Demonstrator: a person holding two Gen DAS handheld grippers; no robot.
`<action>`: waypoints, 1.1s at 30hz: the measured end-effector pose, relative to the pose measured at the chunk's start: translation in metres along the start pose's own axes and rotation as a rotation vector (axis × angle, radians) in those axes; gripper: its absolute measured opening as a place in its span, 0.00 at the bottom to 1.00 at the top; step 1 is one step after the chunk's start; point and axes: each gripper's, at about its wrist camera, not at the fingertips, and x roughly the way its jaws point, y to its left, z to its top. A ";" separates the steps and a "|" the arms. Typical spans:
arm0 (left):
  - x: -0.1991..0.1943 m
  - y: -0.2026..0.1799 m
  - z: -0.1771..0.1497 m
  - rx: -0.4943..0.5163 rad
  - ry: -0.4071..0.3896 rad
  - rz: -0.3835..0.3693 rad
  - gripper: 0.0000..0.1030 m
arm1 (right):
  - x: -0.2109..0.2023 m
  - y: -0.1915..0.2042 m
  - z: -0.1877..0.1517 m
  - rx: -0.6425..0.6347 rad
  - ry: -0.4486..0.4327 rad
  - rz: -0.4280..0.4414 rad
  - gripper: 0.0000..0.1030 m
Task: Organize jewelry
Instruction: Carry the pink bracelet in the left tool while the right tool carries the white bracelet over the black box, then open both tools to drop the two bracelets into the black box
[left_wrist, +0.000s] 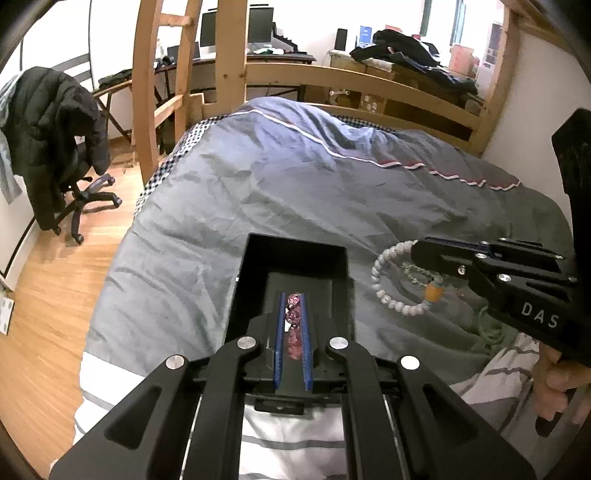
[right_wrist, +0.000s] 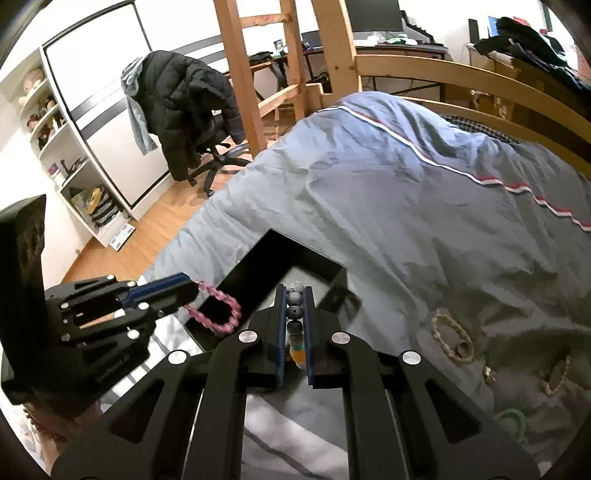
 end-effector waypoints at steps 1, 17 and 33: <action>0.004 0.004 0.000 -0.003 0.005 0.004 0.08 | 0.005 0.003 0.002 -0.004 0.006 0.002 0.09; 0.054 0.035 -0.008 -0.046 0.116 0.058 0.08 | 0.083 0.020 0.003 -0.012 0.088 0.035 0.09; 0.027 0.033 -0.009 -0.099 0.043 0.082 0.62 | 0.027 0.002 0.006 0.044 0.014 -0.061 0.76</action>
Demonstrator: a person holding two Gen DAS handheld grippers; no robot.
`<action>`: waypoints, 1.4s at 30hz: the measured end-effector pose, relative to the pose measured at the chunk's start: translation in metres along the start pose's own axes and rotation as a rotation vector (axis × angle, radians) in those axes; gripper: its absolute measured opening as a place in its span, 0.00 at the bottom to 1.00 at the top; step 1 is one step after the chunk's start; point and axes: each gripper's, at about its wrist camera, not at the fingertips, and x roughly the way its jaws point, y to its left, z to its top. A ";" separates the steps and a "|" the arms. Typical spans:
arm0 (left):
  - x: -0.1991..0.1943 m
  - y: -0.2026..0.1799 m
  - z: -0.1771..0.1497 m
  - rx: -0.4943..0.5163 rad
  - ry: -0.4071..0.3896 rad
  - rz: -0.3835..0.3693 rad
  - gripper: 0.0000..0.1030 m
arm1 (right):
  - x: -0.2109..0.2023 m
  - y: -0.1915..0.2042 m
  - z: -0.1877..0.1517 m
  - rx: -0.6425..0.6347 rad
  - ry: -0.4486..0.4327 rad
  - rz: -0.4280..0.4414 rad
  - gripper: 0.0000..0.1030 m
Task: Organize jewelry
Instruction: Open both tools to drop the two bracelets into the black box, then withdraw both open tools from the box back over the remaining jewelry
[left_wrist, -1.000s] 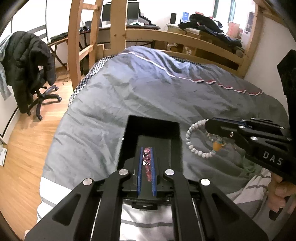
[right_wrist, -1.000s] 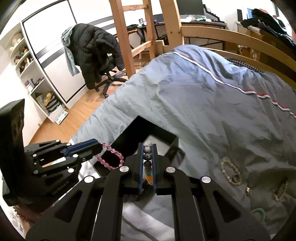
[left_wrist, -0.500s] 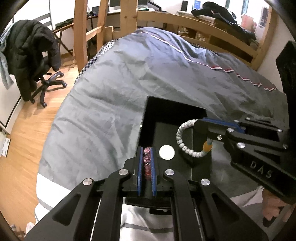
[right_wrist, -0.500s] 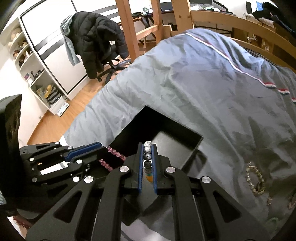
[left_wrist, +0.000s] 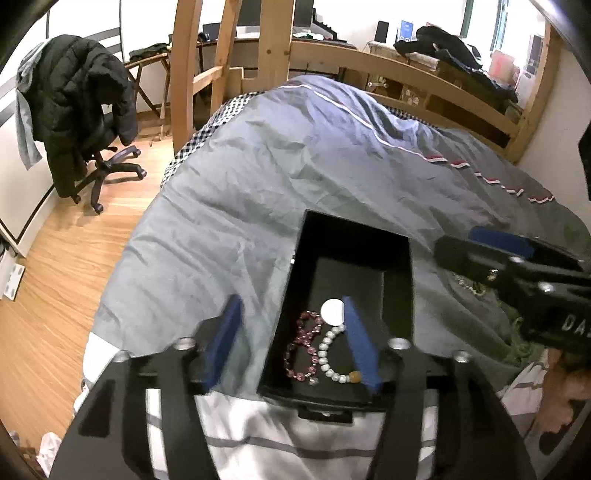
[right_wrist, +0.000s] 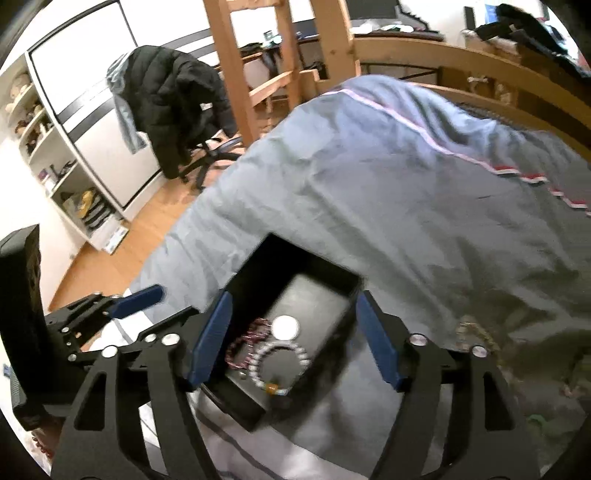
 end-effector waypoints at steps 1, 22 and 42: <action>-0.002 -0.003 0.000 0.002 -0.002 -0.001 0.63 | -0.006 -0.006 -0.002 0.005 0.000 -0.009 0.84; -0.020 -0.135 -0.036 0.075 -0.010 -0.139 0.92 | -0.139 -0.142 -0.079 0.108 -0.038 -0.228 0.91; 0.075 -0.223 -0.034 0.236 0.046 -0.147 0.92 | -0.097 -0.260 -0.128 0.207 0.011 -0.325 0.93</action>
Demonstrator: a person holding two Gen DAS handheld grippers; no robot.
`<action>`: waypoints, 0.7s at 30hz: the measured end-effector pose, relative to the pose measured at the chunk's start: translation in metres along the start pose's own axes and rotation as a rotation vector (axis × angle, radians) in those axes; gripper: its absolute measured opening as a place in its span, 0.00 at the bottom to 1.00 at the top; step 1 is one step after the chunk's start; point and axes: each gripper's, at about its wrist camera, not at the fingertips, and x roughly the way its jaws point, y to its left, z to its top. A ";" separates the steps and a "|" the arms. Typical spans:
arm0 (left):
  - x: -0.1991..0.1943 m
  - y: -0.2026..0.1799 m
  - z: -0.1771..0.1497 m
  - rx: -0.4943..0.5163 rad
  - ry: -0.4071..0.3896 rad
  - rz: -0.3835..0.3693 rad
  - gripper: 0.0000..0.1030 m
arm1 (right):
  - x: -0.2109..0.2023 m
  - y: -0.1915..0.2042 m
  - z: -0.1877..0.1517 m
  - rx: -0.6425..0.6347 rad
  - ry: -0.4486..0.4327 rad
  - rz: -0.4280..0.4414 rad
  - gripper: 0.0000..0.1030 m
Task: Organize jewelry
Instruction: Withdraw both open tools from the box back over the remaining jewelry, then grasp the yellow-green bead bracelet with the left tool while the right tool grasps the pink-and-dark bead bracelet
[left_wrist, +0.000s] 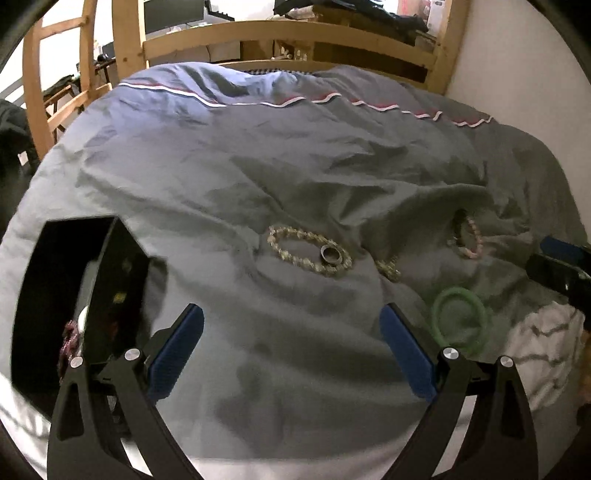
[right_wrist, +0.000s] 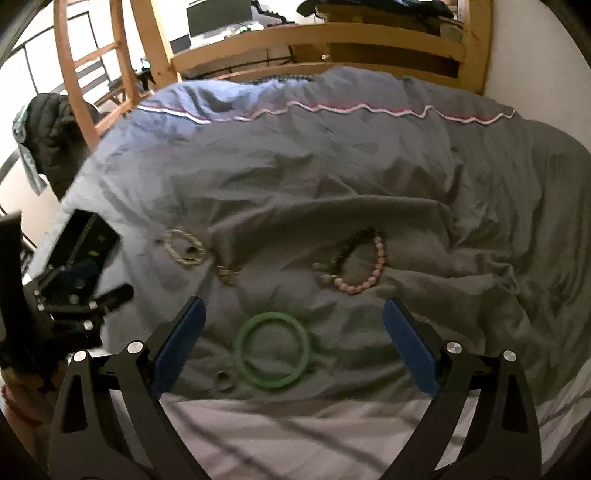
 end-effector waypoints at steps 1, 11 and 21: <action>0.007 0.000 0.003 0.010 -0.001 0.010 0.92 | 0.006 0.000 0.001 -0.016 0.002 -0.016 0.93; 0.067 0.003 0.029 0.056 -0.027 -0.001 0.91 | 0.048 -0.016 0.013 -0.033 -0.005 -0.099 0.93; 0.080 -0.003 0.028 0.091 -0.008 -0.061 0.77 | 0.081 -0.042 0.003 0.108 0.005 -0.055 0.92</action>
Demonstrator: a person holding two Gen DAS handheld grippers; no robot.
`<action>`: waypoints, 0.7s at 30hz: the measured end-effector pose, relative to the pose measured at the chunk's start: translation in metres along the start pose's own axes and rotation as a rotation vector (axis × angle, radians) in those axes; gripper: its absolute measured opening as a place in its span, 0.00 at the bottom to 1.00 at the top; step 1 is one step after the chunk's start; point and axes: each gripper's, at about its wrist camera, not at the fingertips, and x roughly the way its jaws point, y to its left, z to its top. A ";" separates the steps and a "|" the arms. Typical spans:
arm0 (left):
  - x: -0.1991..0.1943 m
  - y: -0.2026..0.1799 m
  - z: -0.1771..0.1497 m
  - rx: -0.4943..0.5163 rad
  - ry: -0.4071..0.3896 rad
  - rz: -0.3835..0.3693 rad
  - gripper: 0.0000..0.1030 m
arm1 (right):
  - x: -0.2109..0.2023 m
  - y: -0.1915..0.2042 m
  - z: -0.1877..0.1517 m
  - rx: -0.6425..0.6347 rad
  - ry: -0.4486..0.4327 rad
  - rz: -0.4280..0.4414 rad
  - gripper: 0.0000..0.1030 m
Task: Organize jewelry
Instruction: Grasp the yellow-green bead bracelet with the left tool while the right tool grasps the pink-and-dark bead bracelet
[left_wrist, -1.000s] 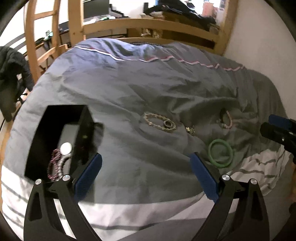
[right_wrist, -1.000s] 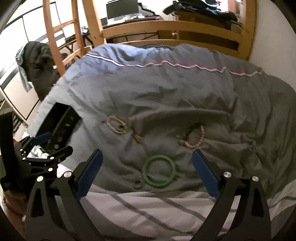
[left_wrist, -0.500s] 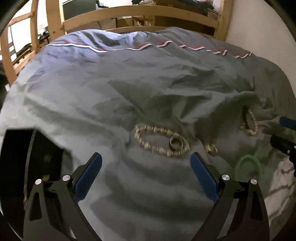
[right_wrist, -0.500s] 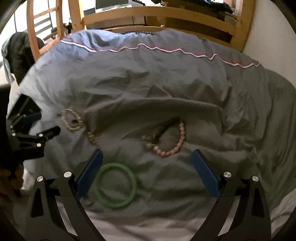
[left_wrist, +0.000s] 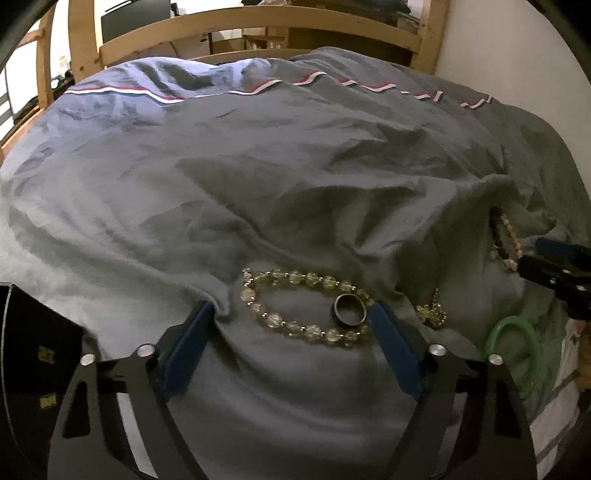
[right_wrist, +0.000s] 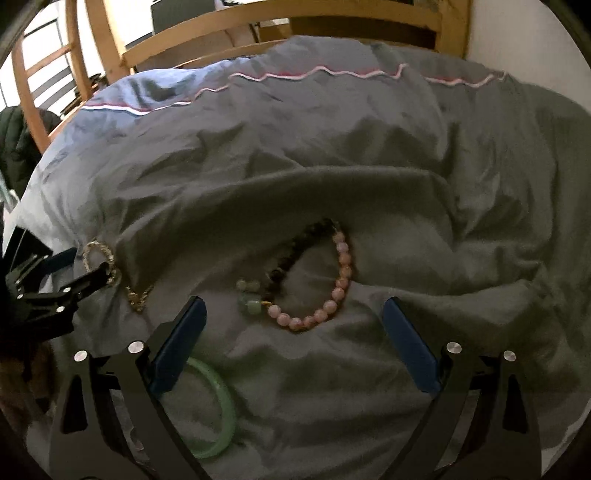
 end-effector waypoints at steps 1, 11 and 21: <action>0.001 0.001 0.001 0.000 0.001 0.000 0.75 | 0.002 0.000 0.000 -0.001 -0.001 -0.005 0.92; -0.001 0.014 0.004 -0.060 0.015 0.004 0.19 | 0.011 -0.002 0.001 0.035 -0.018 -0.008 0.63; -0.011 0.018 0.005 -0.100 -0.007 -0.009 0.09 | 0.008 0.015 -0.003 -0.029 -0.043 0.027 0.18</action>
